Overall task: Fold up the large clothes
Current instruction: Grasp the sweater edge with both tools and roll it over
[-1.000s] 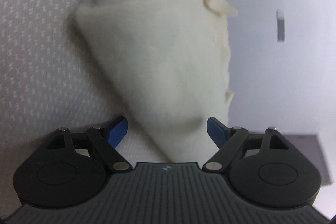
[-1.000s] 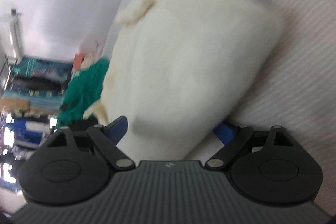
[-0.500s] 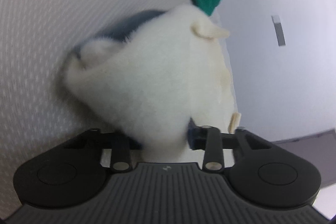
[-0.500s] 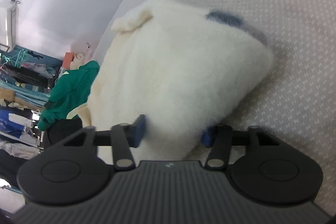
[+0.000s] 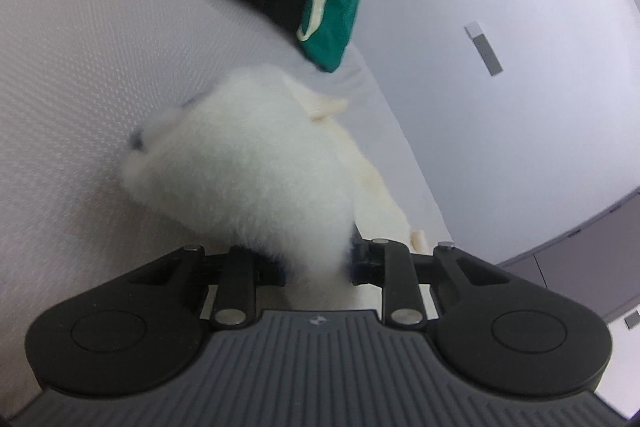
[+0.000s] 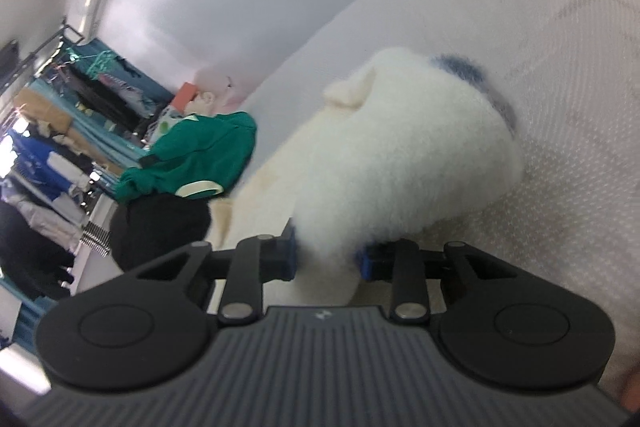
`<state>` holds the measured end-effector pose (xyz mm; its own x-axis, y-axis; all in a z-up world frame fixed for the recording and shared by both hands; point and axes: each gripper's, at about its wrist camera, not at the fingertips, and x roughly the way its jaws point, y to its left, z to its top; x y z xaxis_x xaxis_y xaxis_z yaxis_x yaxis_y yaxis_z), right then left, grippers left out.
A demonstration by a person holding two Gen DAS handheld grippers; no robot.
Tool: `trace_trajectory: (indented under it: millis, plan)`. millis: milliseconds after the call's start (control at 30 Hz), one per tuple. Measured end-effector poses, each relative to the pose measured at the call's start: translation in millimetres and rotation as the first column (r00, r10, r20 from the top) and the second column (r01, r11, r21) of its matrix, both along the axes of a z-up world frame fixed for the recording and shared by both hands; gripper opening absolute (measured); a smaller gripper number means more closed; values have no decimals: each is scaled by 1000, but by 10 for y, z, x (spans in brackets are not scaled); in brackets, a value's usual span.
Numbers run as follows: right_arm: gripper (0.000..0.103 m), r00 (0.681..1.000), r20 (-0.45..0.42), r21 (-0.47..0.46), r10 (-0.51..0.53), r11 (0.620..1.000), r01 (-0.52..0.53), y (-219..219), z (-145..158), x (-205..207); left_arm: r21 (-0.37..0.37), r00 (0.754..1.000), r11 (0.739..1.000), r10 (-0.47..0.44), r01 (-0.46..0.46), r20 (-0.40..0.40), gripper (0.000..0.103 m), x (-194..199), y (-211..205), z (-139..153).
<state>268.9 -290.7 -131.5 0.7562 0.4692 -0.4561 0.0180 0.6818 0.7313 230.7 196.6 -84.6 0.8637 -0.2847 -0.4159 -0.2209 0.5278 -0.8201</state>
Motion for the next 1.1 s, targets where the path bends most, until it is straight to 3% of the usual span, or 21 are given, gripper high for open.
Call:
trace_trajectory:
  millis: [267,467,767,1100]
  plan:
    - [31,999,13,-14,37,999,-37,-75,367,-444,60,998,997,-49,46,47,28,-776,-103,349]
    - [32,998,4,-30,61,998,-61,-103,493,-684,26,998,998,-59,59,3,29,-1156,-176,373]
    - [36,997,-46,9,62,998,-62,-147,434,-510,0,997,998,-67,67,-44,35,-1058,-135,389]
    - [39,995,-72,62,66,996,-62,-103,460,62,63,995,996,-64,69,-74,39,-378,-82,523]
